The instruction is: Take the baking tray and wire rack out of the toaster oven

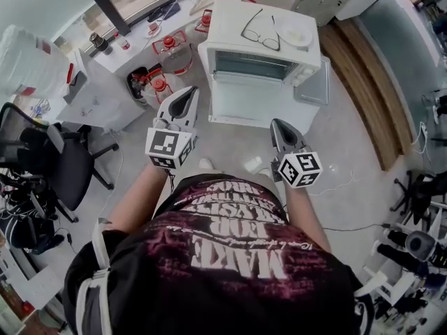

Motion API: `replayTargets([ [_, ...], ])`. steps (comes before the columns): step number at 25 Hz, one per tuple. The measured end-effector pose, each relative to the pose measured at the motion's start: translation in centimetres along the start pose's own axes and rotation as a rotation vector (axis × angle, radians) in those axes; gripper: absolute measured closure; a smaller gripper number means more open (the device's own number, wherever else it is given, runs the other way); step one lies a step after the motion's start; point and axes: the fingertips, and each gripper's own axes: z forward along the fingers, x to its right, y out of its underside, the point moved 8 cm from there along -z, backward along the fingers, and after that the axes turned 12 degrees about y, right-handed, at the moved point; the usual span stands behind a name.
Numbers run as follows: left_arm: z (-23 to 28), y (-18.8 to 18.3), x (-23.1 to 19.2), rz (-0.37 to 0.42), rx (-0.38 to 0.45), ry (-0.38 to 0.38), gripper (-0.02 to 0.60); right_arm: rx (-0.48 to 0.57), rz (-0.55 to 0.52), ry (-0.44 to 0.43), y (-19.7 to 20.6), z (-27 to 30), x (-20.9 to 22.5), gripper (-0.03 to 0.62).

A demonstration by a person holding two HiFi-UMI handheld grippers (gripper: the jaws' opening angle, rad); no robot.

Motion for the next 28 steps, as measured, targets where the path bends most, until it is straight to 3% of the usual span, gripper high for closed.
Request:
replayTargets([
  [11,0.4,0.6,-2.8,-0.072,0.028,0.026,0.575,-0.050,0.018,0.051,0.8,0.6,-1.4,0.590],
  [17,1.4,0.2,-4.8,-0.136,0.032,-0.016,0.575,-0.062,0.039,0.047,0.4,3.8,-0.6,0.589],
  [23,3.0,0.6,-6.6,-0.141,-0.005,-0.064,0.575,-0.053,0.046,0.010,-1.6,7.8,0.5,0.589],
  [28,5.6,1.0,-7.8,-0.156,-0.003,-0.058,0.575,-0.095,0.052,-0.014,-1.5,10.5,1.1,0.590],
])
